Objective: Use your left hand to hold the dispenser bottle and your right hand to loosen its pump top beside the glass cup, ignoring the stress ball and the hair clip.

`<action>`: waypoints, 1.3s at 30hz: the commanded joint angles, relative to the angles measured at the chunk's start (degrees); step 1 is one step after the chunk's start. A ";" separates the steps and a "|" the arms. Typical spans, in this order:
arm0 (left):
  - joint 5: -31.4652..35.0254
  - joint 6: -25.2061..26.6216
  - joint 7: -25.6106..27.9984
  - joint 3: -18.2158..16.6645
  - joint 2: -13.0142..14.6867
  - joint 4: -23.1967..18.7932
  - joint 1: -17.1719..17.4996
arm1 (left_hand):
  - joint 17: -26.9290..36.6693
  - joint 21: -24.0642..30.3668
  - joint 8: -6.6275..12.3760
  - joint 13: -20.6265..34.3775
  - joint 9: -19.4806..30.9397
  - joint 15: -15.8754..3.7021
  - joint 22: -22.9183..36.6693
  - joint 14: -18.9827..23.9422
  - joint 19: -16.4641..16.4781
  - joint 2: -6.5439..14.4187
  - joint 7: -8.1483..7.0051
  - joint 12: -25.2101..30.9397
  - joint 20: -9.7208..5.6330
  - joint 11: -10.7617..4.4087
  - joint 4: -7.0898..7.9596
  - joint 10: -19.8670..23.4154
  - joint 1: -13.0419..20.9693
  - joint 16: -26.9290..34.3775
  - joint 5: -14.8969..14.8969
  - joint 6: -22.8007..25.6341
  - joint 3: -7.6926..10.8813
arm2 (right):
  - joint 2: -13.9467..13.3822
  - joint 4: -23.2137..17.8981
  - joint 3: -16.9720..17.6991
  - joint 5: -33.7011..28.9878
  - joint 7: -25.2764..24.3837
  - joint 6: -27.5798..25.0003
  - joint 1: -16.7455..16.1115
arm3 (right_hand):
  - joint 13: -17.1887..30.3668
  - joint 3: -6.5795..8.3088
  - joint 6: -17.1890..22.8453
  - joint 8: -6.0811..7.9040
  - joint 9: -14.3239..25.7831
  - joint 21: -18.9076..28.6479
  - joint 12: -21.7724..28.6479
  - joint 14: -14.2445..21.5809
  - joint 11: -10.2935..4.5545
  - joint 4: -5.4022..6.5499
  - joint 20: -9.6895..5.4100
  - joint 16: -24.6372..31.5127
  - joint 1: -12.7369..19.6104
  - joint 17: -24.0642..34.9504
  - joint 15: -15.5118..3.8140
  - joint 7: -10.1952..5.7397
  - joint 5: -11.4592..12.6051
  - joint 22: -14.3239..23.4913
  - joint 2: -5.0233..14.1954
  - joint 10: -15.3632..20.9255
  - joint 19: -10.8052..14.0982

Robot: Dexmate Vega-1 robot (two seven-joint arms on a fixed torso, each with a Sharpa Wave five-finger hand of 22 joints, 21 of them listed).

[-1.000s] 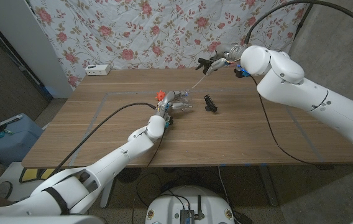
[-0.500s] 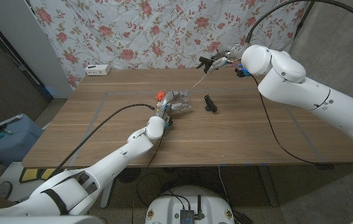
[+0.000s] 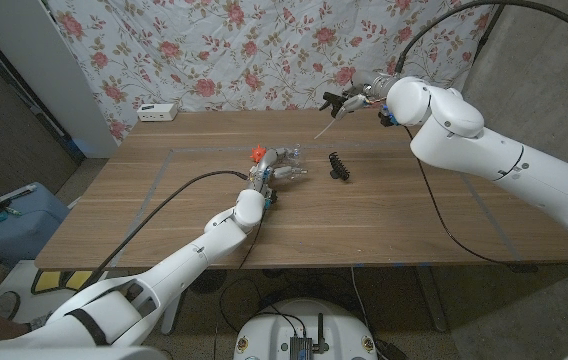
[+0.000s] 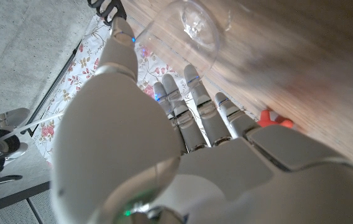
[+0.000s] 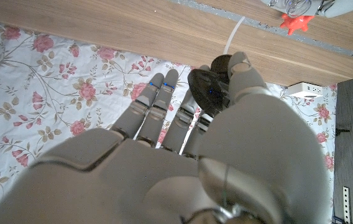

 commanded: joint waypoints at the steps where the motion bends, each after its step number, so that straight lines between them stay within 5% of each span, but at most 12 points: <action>1: -0.30 1.78 0.76 -0.62 0.78 -2.54 1.38 | 0.07 -0.15 -0.18 -0.19 0.10 -5.16 0.21 0.42 -0.65 7.76 -0.98 -0.19 -2.69 -1.51 5.19 2.06 -7.90 -0.22 -0.09 3.77 5.85 | 0.84 1.29 -0.23 -0.19 -2.58 -0.57 -1.11 | 0.08 -0.22 5.02 0.04 0.32 0.08 -0.04 0.52 -0.03 0.21 -0.68 -0.42 0.10 0.10 -8.48 1.63 0.48 0.09 0.36 0.68 0.59; 39: -0.72 7.57 2.16 -2.05 3.52 -9.45 5.60 | -0.20 0.12 -2.06 -2.82 -0.59 -4.85 0.25 0.03 -0.88 6.68 -0.02 -0.84 -1.94 -0.62 5.31 2.03 -9.03 -0.55 -0.08 3.45 6.34 | 3.23 5.69 3.25 1.98 -16.20 0.98 -9.08 | 0.12 -0.70 5.12 -0.46 0.34 0.13 -0.53 0.95 -0.32 0.30 -1.30 -0.74 -0.09 0.11 -8.53 1.48 0.44 0.11 0.44 0.62 0.91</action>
